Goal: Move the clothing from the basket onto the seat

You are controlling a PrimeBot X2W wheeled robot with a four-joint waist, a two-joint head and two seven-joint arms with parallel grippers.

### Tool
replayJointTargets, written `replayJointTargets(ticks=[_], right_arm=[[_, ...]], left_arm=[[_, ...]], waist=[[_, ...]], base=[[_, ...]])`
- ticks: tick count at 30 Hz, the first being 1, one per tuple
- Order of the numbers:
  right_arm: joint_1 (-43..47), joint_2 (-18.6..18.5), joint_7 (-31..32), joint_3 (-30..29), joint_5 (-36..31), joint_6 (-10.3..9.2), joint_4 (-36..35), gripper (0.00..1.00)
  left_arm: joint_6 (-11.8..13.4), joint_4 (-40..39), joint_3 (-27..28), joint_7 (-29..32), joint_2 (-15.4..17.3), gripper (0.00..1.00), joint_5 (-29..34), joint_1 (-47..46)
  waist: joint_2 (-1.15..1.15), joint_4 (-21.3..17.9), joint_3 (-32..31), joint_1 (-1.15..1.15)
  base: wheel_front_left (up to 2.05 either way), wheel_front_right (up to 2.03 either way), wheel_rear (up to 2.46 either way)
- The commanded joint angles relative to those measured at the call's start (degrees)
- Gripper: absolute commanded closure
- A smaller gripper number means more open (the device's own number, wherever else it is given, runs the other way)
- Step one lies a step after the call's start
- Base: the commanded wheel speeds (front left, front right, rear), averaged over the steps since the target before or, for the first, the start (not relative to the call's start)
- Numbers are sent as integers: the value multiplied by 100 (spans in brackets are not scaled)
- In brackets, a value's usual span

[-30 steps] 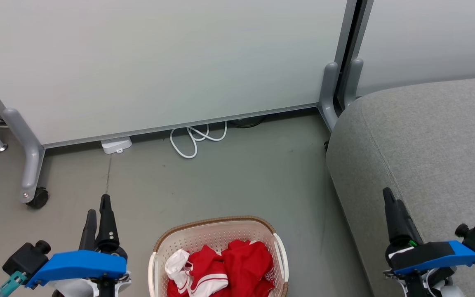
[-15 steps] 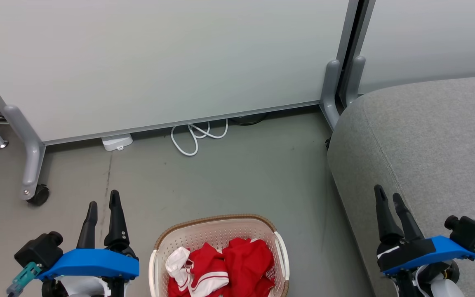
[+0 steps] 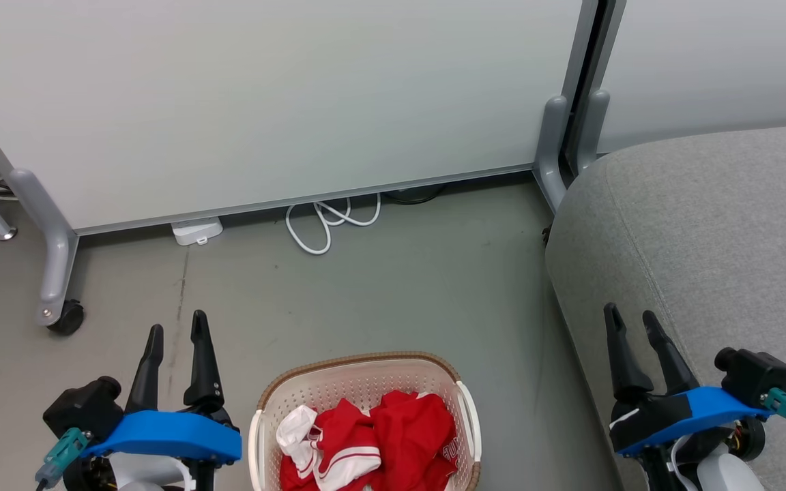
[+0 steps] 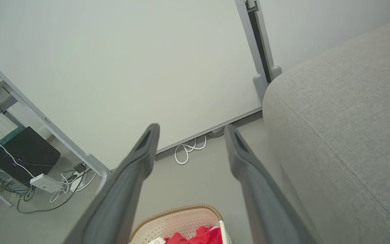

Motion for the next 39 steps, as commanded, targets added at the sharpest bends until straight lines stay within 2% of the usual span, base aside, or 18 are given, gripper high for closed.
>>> replayJointTargets(ticks=[1, 14, 39], right_arm=[[-156, -38, -66, 18, -219, 10, -15, 0], [-231, -41, -235, 71, -928, 11, 116, 0], [-346, -46, -527, 125, -1972, 12, 297, 0]], left_arm=[[-3, -12, -18, -70, 16, 0, 198, -119], [3, 142, -56, -238, 4, 0, 797, -149], [62, 332, -145, -518, -8, 0, 1559, -188]], waist=[[0, 7, 3, 0], [0, 28, 27, 0], [0, 66, 83, 0]], base=[[0, 0, 0], [0, 0, 0], [0, 0, 0]])
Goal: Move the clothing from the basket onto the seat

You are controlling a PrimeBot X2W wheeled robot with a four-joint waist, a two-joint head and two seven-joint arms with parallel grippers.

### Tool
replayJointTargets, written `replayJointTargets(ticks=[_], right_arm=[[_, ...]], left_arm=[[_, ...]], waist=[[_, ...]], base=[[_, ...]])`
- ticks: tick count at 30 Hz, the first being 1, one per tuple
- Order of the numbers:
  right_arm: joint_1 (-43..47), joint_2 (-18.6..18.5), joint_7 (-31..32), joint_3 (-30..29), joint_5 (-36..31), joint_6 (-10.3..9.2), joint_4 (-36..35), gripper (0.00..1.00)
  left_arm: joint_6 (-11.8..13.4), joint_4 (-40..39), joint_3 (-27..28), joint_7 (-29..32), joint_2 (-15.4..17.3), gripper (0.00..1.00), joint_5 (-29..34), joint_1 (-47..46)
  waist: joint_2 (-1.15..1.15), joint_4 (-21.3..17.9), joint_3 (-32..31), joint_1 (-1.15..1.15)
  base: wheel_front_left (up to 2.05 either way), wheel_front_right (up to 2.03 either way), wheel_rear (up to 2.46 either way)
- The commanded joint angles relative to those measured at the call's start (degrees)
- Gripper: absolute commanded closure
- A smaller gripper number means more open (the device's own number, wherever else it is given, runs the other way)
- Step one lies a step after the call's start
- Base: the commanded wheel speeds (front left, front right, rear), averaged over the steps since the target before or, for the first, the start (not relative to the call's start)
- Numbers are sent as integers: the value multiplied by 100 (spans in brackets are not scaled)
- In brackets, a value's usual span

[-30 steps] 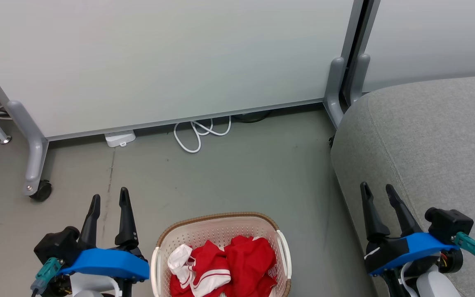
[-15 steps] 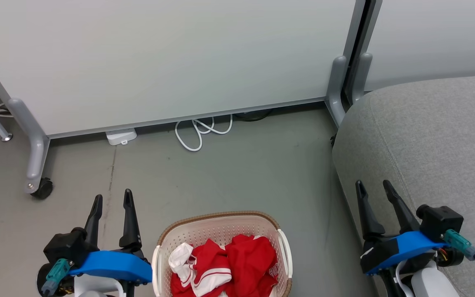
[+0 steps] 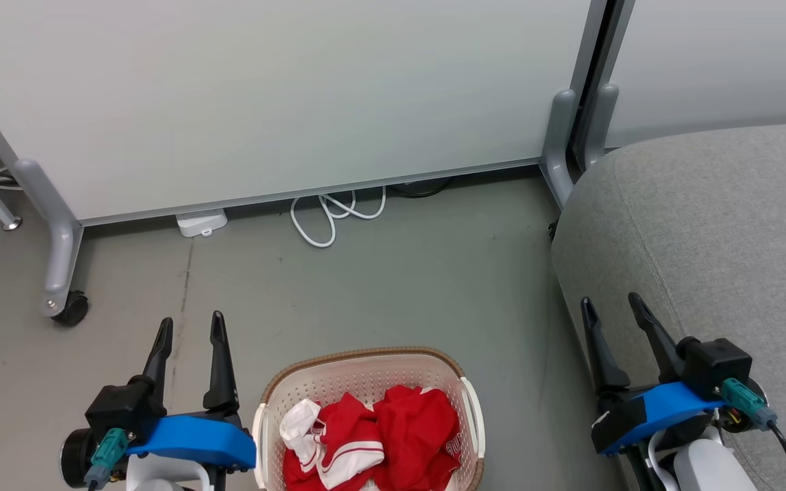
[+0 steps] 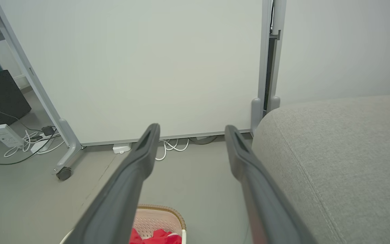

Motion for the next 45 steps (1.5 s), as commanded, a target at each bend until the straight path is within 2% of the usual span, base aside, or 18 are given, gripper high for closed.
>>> replayJointTargets(ticks=[1, 10, 33, 38, 45], right_arm=[[-80, -34, -58, -4, -107, 4, 12, 0], [-103, -35, -131, 22, -327, 5, 54, 0], [-110, -34, -126, -11, -199, 5, -20, 0], [-205, -34, -126, 94, -173, 5, -64, 0], [-324, -32, -125, 215, -145, 4, -208, 0]], left_arm=[[17, 1, -29, -37, 0, 0, 114, -91], [63, 63, -73, -121, 1, 0, 266, -79], [44, 100, -58, -115, 1, 0, 148, -108], [57, 124, -19, -115, 1, 0, 190, -119], [-47, 313, 3, -115, 52, 0, 250, -281]], waist=[[0, 2, 5, 0], [0, 6, 9, 0], [0, -27, 107, 0], [0, -166, 250, 0], [0, -480, 651, 0]], base=[[0, 0, 0], [0, 0, 0], [0, 0, 0], [0, 0, 0], [0, 0, 0]])
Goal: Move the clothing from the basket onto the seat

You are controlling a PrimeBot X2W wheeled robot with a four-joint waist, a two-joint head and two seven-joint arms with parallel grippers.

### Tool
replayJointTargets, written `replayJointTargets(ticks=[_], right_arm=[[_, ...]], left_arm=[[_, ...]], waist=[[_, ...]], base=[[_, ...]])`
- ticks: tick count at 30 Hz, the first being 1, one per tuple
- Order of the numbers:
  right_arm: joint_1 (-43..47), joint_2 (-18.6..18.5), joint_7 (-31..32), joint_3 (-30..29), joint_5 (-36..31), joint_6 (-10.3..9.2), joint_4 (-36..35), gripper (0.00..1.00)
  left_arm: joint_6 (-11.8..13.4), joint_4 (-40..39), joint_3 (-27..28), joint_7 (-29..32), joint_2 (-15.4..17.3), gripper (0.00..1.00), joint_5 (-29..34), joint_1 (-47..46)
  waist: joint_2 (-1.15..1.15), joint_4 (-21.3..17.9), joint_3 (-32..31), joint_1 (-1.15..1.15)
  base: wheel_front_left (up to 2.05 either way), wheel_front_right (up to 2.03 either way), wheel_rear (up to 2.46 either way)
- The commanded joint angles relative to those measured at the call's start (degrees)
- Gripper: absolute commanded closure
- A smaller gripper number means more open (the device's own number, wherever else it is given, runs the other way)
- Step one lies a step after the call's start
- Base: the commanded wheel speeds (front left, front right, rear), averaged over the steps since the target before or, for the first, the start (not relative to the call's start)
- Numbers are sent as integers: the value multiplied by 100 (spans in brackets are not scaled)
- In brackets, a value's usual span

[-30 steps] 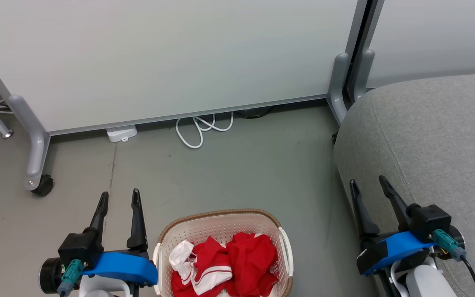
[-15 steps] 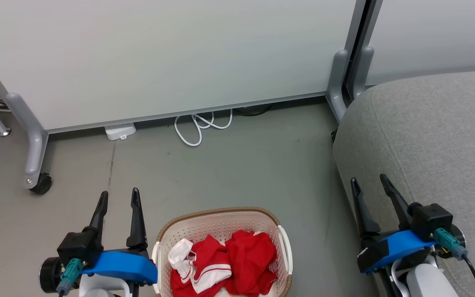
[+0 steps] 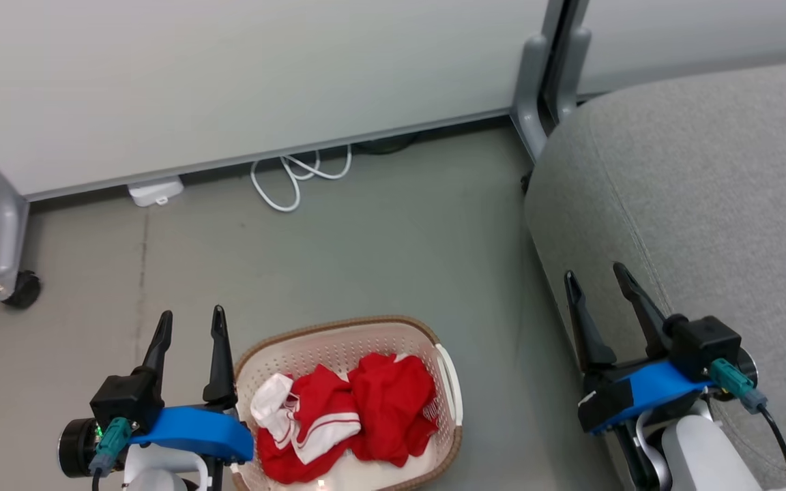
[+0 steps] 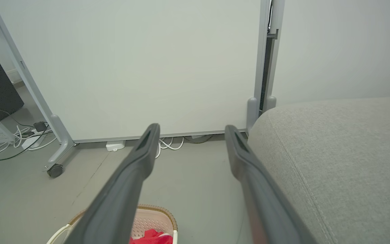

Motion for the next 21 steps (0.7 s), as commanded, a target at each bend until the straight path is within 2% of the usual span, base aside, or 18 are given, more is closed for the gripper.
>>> replayJointTargets(ticks=[1, 11, 21], right_arm=[[-139, -25, -22, 40, 14, 1, -68, 0], [-497, -21, -21, 203, 228, 1, -407, 0], [-816, -19, -21, 434, 580, 1, -711, 0]], left_arm=[[-30, 71, 27, -26, 59, 0, 45, -119], [-143, 604, 91, -26, 376, 0, 161, -586], [-271, 1483, -209, 95, 799, 0, 372, -1228]], waist=[[0, -232, 269, 0], [0, -937, 1291, 0], [0, -1474, 2279, 0]], base=[[0, 0, 0], [0, 0, 0], [0, 0, 0]])
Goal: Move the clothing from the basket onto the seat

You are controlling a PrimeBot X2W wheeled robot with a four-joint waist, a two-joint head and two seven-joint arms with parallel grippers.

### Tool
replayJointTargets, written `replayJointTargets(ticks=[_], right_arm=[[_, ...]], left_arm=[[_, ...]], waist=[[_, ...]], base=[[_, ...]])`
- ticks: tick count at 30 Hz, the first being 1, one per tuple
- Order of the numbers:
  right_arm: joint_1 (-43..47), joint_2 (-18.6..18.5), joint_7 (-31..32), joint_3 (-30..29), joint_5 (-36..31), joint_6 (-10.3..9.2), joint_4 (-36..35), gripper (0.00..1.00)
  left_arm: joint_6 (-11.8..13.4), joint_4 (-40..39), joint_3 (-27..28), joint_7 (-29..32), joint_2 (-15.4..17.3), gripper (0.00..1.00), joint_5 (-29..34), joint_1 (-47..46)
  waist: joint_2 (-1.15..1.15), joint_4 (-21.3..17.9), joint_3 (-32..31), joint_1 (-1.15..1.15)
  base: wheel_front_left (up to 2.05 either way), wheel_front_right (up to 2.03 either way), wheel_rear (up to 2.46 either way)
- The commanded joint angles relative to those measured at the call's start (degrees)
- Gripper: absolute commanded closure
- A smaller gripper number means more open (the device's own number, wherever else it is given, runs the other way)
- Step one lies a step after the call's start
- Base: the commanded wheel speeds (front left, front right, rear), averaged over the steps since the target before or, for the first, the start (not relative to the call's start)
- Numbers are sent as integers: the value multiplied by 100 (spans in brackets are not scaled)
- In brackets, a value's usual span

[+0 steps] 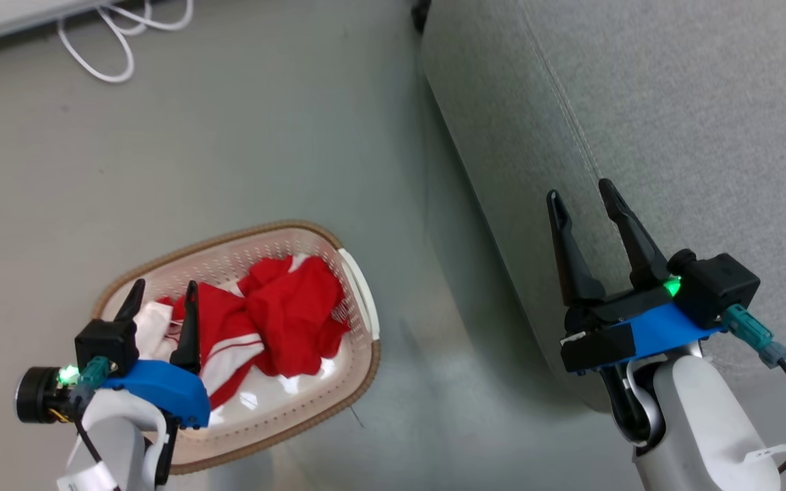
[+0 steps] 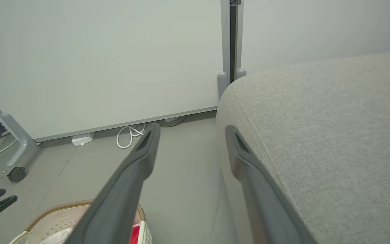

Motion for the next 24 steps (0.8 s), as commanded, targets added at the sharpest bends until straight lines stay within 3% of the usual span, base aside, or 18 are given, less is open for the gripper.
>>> replayJointTargets(ticks=[1, 10, 24], right_arm=[[-156, -9, -20, 37, 89, 1, -79, 0], [-374, -8, -20, 199, 322, 1, -293, 0], [-680, -8, -20, 454, 810, 1, -551, 0]], left_arm=[[-37, 179, -81, 74, 129, 0, 78, -255], [-88, 979, -300, 379, 444, 0, 199, -926], [169, 1709, -231, 734, 846, 0, 187, -1578]], waist=[[0, -325, 511, -1], [0, -552, 1275, -1], [0, -900, 2152, -1]], base=[[0, 0, 0], [0, 0, 0], [0, 0, 0]])
